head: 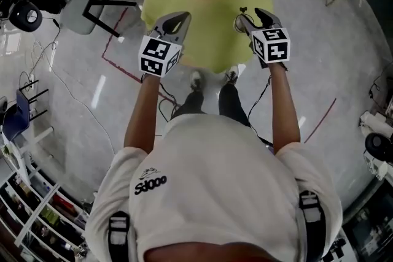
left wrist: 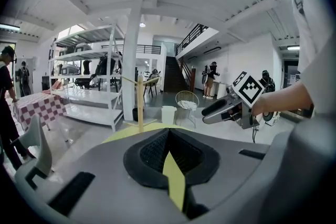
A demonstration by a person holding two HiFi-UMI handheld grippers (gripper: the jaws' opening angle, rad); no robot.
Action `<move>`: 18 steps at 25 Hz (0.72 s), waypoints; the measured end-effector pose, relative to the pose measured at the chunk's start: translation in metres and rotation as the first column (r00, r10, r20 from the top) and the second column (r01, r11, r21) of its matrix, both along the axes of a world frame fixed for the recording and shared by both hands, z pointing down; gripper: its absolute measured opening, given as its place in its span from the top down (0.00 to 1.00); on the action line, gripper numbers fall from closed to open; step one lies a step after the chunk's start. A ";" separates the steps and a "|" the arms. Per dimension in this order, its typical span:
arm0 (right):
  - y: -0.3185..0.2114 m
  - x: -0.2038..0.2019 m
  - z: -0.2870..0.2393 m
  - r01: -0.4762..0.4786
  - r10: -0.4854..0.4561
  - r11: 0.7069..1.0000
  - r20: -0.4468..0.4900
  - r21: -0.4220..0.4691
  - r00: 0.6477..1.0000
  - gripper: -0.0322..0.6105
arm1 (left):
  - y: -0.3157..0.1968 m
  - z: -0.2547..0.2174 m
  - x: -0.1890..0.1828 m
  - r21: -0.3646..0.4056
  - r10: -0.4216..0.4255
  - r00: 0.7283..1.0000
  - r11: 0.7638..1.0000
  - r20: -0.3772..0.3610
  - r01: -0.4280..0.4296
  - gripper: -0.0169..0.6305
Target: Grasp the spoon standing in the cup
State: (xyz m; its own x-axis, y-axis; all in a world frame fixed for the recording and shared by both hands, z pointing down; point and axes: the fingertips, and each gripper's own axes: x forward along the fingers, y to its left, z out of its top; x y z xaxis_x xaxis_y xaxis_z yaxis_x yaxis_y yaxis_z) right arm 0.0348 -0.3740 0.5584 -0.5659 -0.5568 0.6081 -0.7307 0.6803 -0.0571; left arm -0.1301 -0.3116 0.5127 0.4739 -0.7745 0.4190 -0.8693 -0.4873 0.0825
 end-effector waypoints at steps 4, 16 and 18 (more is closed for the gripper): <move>-0.017 0.003 0.038 0.011 -0.011 0.997 0.001 -0.075 1.000 0.56 | -0.006 0.018 0.002 -0.050 -0.060 0.998 0.997 0.019 0.061 0.94; -0.044 0.003 0.113 -0.011 0.007 0.973 -0.015 -0.232 1.000 0.61 | -0.003 0.069 0.003 -0.146 -0.182 0.981 0.971 0.062 0.190 0.94; -0.044 -0.003 0.117 -0.005 0.004 0.971 -0.004 -0.238 1.000 0.62 | 0.000 0.073 0.001 -0.148 -0.196 0.979 0.968 0.061 0.203 0.94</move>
State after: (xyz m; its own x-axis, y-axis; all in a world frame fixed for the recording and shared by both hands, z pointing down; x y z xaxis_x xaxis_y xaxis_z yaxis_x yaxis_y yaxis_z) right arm 0.0315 -0.4184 0.6757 -0.5612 -0.3982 0.7256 -0.7343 0.6440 -0.2146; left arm -0.1290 -0.3116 0.5855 0.2940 -0.7763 0.5575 -0.9522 -0.2887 0.1002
